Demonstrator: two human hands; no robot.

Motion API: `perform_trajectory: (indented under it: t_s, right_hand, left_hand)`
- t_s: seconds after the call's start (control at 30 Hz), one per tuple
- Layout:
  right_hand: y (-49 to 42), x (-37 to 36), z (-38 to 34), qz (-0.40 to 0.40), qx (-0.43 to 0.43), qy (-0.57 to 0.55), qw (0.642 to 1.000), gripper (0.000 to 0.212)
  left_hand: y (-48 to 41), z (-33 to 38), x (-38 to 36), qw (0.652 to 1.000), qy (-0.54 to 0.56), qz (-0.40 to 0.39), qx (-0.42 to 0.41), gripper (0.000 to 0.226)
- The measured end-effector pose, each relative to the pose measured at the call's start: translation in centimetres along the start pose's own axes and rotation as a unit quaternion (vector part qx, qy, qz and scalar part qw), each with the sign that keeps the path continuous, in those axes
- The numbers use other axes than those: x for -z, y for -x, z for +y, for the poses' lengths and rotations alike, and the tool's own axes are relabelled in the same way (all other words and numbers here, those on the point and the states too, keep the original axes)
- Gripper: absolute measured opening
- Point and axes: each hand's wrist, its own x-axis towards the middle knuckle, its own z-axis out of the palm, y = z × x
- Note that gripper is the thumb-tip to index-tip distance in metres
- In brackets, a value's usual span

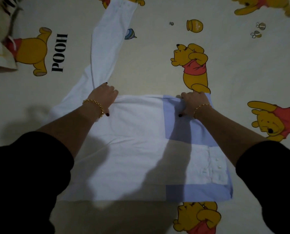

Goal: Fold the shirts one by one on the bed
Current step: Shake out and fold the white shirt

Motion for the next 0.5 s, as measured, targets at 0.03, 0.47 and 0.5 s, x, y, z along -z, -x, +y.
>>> perform_trajectory:
  t_s: [0.03,0.47,0.5]
  right_hand:
    - [0.5,0.0,0.2,0.016,0.009,0.016,1.0,0.059]
    - [13.9,-2.2,0.1,0.069,0.095,0.127,0.985,0.035]
    - [15.2,-2.7,-0.2,0.067,0.069,0.139,0.986,0.032]
  left_hand:
    - [0.4,0.1,0.0,1.0,0.0,0.005,-0.005,0.064]
    - [13.3,5.3,-0.8,0.998,0.029,0.03,-0.056,0.036]
    - [14.6,6.2,-1.1,0.998,0.036,0.023,-0.054,0.038]
